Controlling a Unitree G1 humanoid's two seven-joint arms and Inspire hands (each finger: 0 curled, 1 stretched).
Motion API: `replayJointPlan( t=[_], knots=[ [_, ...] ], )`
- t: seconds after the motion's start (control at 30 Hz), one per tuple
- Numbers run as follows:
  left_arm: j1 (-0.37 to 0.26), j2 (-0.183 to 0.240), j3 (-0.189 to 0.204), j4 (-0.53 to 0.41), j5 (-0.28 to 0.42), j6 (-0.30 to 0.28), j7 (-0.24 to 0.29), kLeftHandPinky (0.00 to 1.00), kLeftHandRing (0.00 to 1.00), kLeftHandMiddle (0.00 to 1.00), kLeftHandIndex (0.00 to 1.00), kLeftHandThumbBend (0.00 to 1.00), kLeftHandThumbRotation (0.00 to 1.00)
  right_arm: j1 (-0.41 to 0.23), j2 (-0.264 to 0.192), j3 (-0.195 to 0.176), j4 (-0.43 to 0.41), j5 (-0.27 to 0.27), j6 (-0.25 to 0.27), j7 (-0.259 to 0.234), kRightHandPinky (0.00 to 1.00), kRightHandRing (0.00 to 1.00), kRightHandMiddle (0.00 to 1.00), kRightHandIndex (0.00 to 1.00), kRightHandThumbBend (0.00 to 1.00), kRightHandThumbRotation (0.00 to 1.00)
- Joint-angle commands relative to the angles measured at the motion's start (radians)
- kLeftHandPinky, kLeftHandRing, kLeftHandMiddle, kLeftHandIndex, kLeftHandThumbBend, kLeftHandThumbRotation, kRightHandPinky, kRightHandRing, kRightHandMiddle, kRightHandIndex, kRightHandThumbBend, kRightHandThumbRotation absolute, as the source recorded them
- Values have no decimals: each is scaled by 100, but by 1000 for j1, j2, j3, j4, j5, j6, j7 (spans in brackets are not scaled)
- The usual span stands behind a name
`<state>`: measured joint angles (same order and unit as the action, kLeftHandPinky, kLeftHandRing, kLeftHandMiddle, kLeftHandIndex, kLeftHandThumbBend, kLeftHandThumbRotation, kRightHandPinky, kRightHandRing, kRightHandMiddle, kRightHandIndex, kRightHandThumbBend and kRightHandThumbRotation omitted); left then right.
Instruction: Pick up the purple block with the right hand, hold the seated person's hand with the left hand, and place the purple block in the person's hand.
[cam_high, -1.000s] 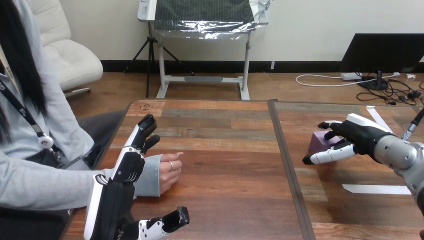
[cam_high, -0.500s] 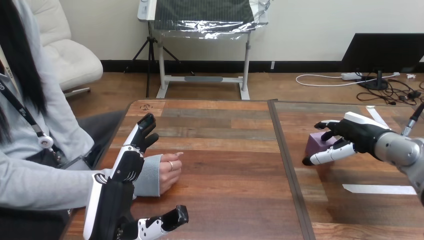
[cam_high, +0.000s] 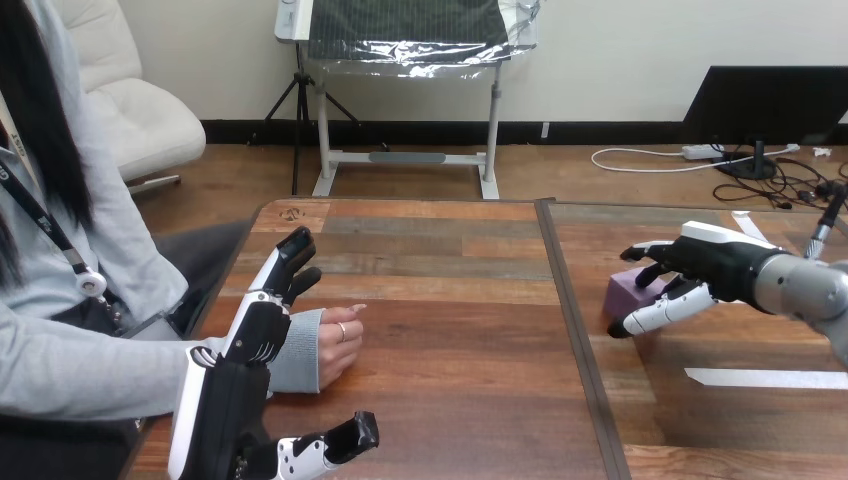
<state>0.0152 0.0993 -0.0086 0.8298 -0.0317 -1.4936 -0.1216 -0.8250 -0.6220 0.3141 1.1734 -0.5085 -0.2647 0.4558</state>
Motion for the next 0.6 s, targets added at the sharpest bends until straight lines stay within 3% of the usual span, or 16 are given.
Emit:
replayJointPlan(
  t=[0.0,0.23,0.57],
  knots=[
    [-77,-10,2,0,0,-16,0,88,93,94,91,100,56,-26,-31,5,-83,8,-12,49,79,84,88,96,80,44],
    [-76,-18,19,-5,17,-10,5,88,93,94,91,100,57,-8,-60,10,-159,-3,-20,89,78,84,88,95,83,45],
    [-81,-11,-3,-5,-6,-4,-4,89,94,95,91,100,56,24,-102,4,-292,-7,11,162,78,84,88,94,88,48]
  ],
)
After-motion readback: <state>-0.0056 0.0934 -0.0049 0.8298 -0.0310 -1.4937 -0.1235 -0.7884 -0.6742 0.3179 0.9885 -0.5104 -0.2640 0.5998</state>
